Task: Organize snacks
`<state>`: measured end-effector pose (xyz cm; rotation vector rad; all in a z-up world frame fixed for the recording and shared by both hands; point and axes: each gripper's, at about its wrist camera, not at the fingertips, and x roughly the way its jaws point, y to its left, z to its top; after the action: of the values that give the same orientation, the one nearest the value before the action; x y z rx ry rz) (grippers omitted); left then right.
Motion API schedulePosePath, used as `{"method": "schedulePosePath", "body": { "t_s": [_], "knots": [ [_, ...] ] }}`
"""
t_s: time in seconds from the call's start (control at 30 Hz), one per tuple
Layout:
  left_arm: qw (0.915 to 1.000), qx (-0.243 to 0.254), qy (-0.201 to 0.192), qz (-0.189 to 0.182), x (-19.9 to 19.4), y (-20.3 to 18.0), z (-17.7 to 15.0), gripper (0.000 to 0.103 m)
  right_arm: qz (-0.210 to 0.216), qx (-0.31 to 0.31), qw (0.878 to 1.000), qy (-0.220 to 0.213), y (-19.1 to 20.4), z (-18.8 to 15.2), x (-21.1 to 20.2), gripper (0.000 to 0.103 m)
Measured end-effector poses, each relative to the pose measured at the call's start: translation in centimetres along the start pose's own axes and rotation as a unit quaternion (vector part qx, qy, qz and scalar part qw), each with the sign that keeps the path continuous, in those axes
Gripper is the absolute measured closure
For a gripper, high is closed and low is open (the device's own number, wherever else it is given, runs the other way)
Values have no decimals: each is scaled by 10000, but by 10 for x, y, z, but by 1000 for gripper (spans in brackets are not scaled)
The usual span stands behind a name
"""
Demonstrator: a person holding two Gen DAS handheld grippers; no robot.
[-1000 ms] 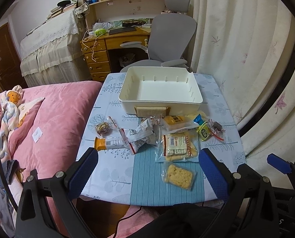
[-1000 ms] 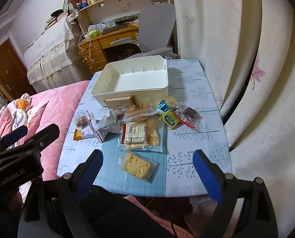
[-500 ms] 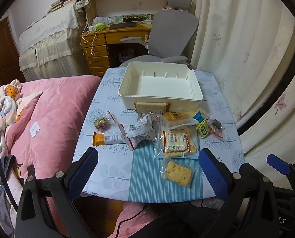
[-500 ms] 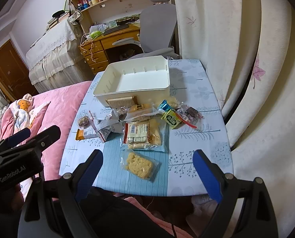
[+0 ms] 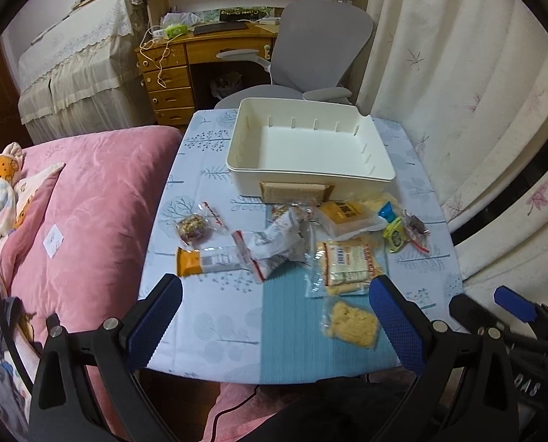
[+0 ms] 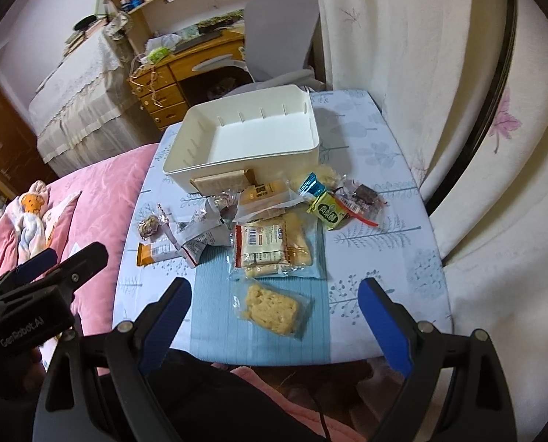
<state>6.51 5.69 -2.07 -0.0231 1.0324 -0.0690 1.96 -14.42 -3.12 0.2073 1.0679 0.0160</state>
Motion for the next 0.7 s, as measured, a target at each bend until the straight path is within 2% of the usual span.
{"method": "schedulePosePath", "body": {
  "t_s": [0.2,0.37,0.53,0.7],
  "knots": [
    [9996,199,123,-124,19,42,27,1,-61,553,9983,195,25,15,28,10],
    [9969,497,507,-335,46,72,47,1,-218,1164,9924,320,42,17,50,10],
    [9901,780,957,-665,77,90,58,1,-522,1696,9828,504,55,10,68,10],
    [9791,1244,1294,-960,106,88,59,1,-933,2267,9676,608,53,-9,79,10]
  ]
}}
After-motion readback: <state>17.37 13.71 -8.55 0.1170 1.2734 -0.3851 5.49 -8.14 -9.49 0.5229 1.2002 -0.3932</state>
